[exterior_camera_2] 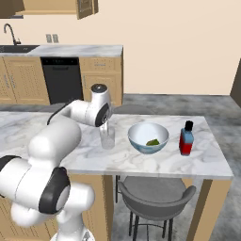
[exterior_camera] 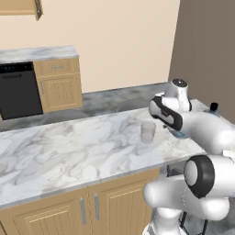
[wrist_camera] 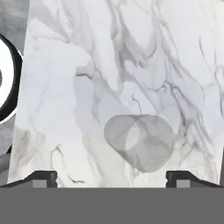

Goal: There is a bowl on the dining counter. Grab a lemon wedge from the fridge and place it in the bowl. Then get the liquor bottle and glass cup from the cabinet and place them next to the bowl.

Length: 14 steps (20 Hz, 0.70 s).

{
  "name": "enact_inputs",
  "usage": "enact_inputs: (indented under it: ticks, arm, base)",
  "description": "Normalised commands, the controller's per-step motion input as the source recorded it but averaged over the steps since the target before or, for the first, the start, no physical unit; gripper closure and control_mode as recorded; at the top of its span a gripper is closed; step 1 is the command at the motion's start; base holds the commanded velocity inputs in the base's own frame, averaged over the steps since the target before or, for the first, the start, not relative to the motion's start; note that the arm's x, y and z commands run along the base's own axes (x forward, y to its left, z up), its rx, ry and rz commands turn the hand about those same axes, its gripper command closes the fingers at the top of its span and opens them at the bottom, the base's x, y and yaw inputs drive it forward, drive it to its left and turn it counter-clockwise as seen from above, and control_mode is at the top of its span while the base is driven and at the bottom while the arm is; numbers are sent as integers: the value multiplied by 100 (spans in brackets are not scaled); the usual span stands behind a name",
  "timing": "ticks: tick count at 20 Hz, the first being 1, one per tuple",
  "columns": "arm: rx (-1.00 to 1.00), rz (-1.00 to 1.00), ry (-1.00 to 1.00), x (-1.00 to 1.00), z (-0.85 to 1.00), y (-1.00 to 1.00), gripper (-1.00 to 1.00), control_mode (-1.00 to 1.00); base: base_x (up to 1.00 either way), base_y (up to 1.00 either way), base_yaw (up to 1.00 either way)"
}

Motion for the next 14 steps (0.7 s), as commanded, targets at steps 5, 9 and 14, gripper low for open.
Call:
enact_inputs:
  ticks: [5,9,14]
  arm:
    - [0,0,-18,-69,63,0,-100,-100]
    - [0,0,-23,-76,59,2,-100,-100]
    - [-2,0,-30,-89,63,12,-100,-100]
  base:
    - [0,0,0]
    - [0,0,0]
    - [0,0,0]
